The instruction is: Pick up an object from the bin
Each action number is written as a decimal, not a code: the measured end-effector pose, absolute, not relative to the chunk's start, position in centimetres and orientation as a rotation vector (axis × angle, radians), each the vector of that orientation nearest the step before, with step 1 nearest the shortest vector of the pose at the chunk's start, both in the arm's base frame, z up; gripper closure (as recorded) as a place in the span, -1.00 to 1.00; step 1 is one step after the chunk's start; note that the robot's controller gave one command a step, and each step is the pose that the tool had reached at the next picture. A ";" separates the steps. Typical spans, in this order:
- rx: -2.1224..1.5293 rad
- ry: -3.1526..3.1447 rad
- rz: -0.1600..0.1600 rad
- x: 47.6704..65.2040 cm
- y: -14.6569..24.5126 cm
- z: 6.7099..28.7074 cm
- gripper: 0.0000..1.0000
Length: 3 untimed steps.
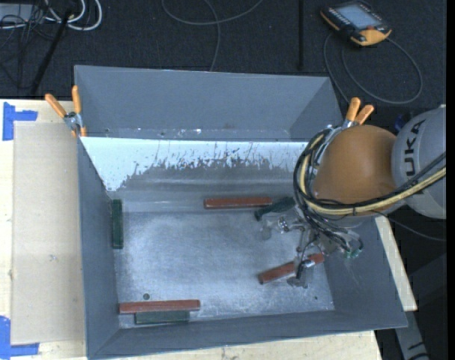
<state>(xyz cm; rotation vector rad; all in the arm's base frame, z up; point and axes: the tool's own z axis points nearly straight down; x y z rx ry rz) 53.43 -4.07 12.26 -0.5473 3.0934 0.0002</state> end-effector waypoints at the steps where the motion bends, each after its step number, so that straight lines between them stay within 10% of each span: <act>1: -0.607 3.084 0.003 52.7 -8.1 12.3 -1.00; 2: -0.439 3.110 -0.003 50.9 -9.1 10.2 -1.00; 3: -0.399 3.114 0.001 58.3 -10.7 7.0 1.00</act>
Offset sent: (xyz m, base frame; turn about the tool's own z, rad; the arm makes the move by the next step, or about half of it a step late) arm -0.0385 -0.0371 -0.0385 0.1341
